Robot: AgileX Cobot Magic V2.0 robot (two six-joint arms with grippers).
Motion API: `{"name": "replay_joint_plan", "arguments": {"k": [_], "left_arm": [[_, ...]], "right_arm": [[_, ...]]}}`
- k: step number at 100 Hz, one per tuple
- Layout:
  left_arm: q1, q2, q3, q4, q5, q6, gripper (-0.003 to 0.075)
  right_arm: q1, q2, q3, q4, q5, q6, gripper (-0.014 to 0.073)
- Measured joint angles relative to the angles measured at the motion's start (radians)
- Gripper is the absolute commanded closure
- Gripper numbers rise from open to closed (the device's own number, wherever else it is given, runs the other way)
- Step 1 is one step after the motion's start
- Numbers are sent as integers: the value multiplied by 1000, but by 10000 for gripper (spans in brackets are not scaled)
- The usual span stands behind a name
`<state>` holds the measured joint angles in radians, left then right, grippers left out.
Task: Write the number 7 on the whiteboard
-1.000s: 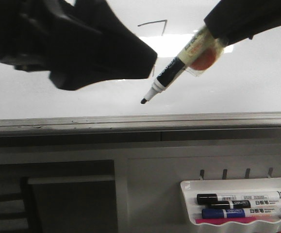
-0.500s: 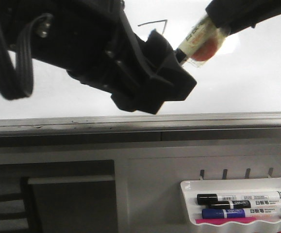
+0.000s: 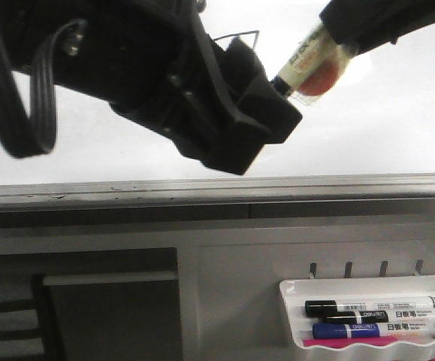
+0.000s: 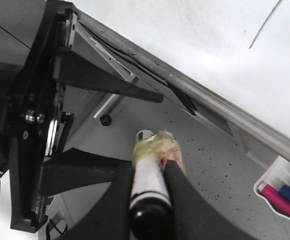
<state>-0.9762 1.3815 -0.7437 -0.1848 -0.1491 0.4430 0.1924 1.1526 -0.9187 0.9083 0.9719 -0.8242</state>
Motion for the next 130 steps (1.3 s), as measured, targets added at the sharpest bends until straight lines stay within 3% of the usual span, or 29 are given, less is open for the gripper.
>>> {"name": "replay_joint_plan", "arguments": {"k": [50, 94, 119, 130], "left_arm": [[0, 0, 0, 2, 0, 0, 358], [-6, 0, 0, 15, 0, 7, 734], [-5, 0, 0, 26, 2, 15, 741], [-5, 0, 0, 26, 2, 15, 741]], "right_arm": [[0, 0, 0, 0, 30, 4, 642], [0, 0, -3, 10, 16, 4, 642], [0, 0, -3, 10, 18, 2, 636], [0, 0, -3, 16, 18, 2, 516]]}}
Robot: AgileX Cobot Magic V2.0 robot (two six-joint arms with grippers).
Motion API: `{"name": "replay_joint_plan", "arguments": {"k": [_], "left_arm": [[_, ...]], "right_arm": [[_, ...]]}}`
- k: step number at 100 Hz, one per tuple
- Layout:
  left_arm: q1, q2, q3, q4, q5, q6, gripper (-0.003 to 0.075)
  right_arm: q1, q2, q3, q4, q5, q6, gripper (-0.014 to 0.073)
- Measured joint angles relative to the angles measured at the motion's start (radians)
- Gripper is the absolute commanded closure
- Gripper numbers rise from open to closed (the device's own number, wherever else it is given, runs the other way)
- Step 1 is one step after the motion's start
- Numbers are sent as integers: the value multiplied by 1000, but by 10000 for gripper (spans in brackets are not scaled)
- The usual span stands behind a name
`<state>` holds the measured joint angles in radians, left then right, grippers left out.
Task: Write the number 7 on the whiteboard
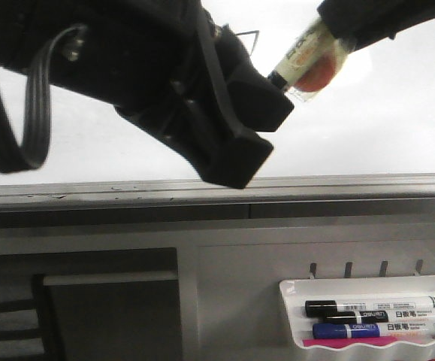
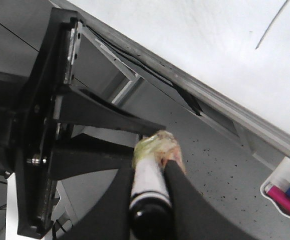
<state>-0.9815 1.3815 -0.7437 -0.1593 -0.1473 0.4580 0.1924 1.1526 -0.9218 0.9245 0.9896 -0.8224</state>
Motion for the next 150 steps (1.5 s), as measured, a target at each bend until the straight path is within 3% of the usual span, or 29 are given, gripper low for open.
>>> {"name": "replay_joint_plan", "arguments": {"k": [13, 23, 42, 56, 89, 113, 150], "left_arm": [[0, 0, 0, -23, 0, 0, 741], [0, -2, 0, -59, 0, -4, 741], [26, -65, 0, -147, 47, -6, 741], [82, -157, 24, -304, 45, -6, 741], [125, -315, 176, -755, -233, -8, 741], [125, -213, 182, -786, -348, -8, 741], [178, 5, 66, -776, -327, -8, 741]], "right_arm": [[0, 0, 0, 11, 6, -2, 230], [0, -2, 0, 13, 28, -2, 121], [-47, -58, 0, 13, 25, -2, 125], [-126, -162, 0, -13, 9, -2, 125], [-191, -421, 83, -61, -89, 5, 125], [-191, -436, 107, -61, -100, 9, 125], [-191, -436, 107, -61, -115, 10, 125]]}}
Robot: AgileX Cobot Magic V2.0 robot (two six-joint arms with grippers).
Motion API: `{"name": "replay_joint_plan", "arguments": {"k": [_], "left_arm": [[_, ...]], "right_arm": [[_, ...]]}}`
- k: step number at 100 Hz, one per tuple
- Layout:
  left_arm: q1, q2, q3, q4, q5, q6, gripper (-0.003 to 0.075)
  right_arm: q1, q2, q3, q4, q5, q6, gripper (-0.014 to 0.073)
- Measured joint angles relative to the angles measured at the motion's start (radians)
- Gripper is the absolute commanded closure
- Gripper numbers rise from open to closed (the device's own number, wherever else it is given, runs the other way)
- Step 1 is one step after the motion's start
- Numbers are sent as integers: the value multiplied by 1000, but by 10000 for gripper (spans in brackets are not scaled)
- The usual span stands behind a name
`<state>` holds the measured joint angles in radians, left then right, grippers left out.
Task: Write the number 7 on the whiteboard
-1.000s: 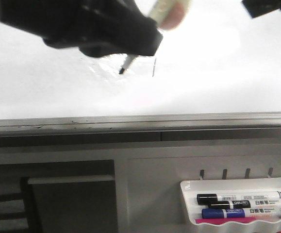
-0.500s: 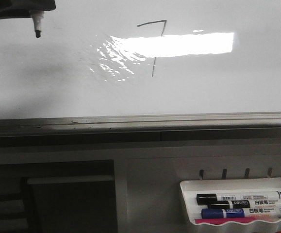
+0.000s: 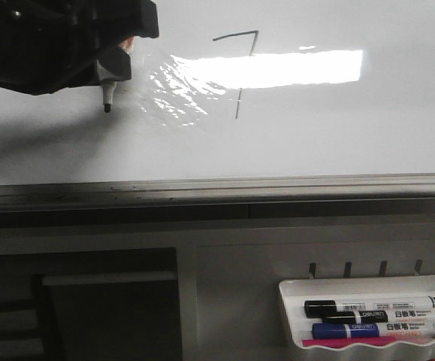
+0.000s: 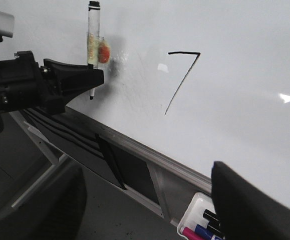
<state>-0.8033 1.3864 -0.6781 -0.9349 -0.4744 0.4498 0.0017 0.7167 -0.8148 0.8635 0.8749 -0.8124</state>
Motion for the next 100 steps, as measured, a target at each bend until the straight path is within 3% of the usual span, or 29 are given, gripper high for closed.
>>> {"name": "replay_joint_plan", "arguments": {"k": [19, 57, 67, 87, 100], "left_arm": [[67, 51, -43, 5, 63, 0, 741], [76, 60, -53, 30, 63, -2, 728], [76, 60, -53, 30, 63, -2, 640], [76, 60, -53, 30, 63, -2, 309], [76, 58, -57, 37, 63, -2, 237]], "right_arm": [[0, 0, 0, 0, -5, 2, 125], [0, 0, 0, 0, -11, 2, 125], [0, 0, 0, 0, -11, 2, 125], [0, 0, 0, 2, -12, 2, 125], [0, 0, 0, 7, -13, 2, 125]]}}
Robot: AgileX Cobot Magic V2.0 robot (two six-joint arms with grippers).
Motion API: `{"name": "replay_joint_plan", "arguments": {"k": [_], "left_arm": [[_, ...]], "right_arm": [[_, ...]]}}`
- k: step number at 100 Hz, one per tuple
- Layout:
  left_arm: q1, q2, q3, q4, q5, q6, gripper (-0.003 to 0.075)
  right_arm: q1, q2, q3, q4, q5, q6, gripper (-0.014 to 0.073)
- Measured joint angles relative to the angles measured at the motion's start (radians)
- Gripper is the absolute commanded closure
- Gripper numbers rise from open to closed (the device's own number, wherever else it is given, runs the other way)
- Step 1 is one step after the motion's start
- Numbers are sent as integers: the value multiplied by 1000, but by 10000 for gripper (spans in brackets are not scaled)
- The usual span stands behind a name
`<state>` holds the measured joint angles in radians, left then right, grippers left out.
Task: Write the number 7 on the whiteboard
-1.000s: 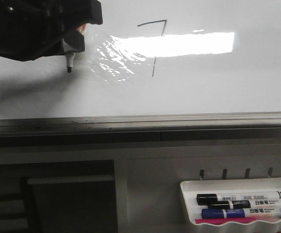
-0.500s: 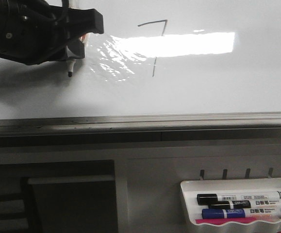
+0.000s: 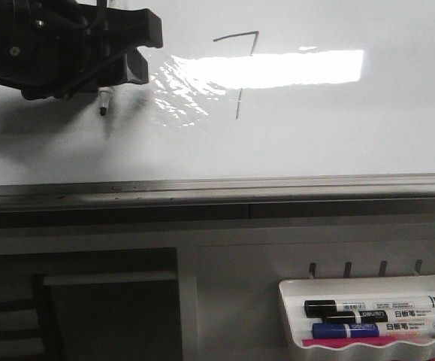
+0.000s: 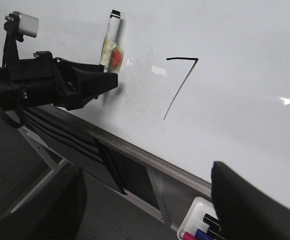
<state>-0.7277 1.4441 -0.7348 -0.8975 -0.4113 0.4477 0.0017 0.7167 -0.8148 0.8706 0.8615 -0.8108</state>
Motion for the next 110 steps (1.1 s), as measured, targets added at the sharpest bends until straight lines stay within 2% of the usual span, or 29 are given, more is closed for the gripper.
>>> {"name": "replay_joint_plan", "arguments": {"k": [24, 44, 49, 56, 68, 75, 81, 99, 110], "left_arm": [[0, -84, 0, -2, 14, 60, 239], [0, -238, 12, -3, 74, 172, 271], [0, -280, 24, -3, 82, 193, 295], [0, -343, 38, -3, 86, 228, 347], [0, -453, 52, -3, 105, 313, 498], [0, -515, 56, -3, 138, 366, 624], [0, -567, 56, -3, 185, 400, 742], [0, -700, 75, 1, 331, 438, 741], [0, -788, 130, 1, 347, 440, 741]], "right_arm": [[0, 0, 0, 34, -25, 0, 125], [0, 0, 0, 132, -147, 0, 129], [0, 0, 0, 159, -193, 0, 159], [0, 0, 0, 185, -261, 0, 251], [-2, 0, 0, 203, -336, 0, 511], [-2, -2, 0, 209, -342, 0, 669], [-2, -11, 4, 211, -342, 0, 656], [-2, -103, 100, 213, -387, -56, 657], [-2, -228, 203, 217, -425, -131, 659]]}}
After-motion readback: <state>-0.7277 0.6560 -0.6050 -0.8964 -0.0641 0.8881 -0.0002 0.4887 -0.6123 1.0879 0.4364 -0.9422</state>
